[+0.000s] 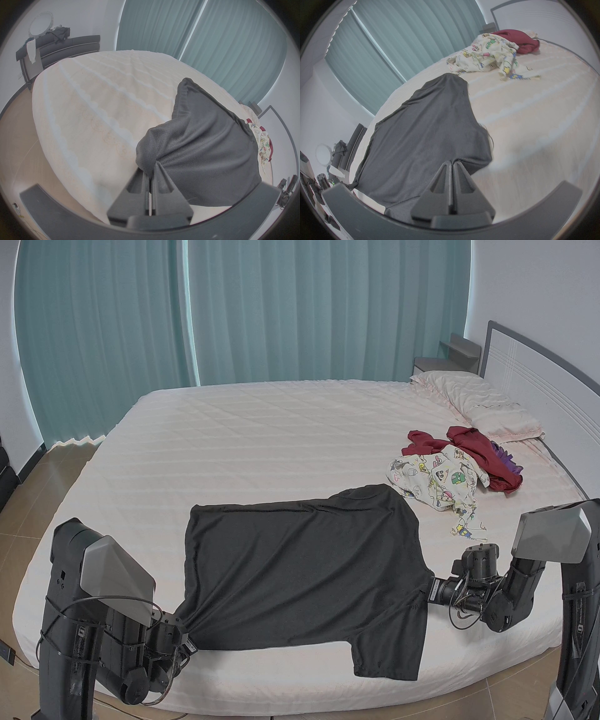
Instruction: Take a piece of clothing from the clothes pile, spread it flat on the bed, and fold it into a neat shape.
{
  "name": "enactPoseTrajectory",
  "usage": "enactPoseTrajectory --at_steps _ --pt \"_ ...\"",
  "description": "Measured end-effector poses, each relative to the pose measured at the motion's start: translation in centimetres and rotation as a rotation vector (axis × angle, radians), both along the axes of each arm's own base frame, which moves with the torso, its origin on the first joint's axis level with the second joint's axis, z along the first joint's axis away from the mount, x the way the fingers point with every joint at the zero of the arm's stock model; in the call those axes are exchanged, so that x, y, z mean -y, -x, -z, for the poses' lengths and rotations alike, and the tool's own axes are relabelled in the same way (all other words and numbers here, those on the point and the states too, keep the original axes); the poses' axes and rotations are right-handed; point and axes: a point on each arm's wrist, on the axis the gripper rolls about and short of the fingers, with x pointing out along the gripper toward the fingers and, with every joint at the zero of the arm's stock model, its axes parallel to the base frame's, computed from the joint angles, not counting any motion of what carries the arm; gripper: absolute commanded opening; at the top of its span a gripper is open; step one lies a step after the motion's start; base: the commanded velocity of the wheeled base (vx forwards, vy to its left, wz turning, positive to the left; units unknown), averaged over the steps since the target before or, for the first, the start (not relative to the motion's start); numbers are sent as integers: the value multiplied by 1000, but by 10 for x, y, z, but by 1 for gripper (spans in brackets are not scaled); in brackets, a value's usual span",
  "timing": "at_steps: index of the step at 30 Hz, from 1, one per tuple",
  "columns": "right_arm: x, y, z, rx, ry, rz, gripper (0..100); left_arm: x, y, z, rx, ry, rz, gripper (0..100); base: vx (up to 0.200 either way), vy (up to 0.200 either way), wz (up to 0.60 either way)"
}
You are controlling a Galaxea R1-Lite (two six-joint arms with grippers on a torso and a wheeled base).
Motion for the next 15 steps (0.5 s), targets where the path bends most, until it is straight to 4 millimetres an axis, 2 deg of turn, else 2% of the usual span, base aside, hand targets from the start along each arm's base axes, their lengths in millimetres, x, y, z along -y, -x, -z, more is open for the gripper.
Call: enactPoseTrajectory --at_steps 6,7,10,15 --pt "-2 -23 -7 35 37 -49 0 0 0 1 9 11 7 0 0 0 0" --pt "-3 -27 -8 32 43 -54 100 0 1 1 8 11 8 0 0 0 0" --pt "-5 -36 -10 37 56 -69 100 0 2 3 -4 9 10 0 0 0 0" --pt "-5 -39 -11 44 59 -66 100 -1 3 4 -11 8 10 0 0 0 0"
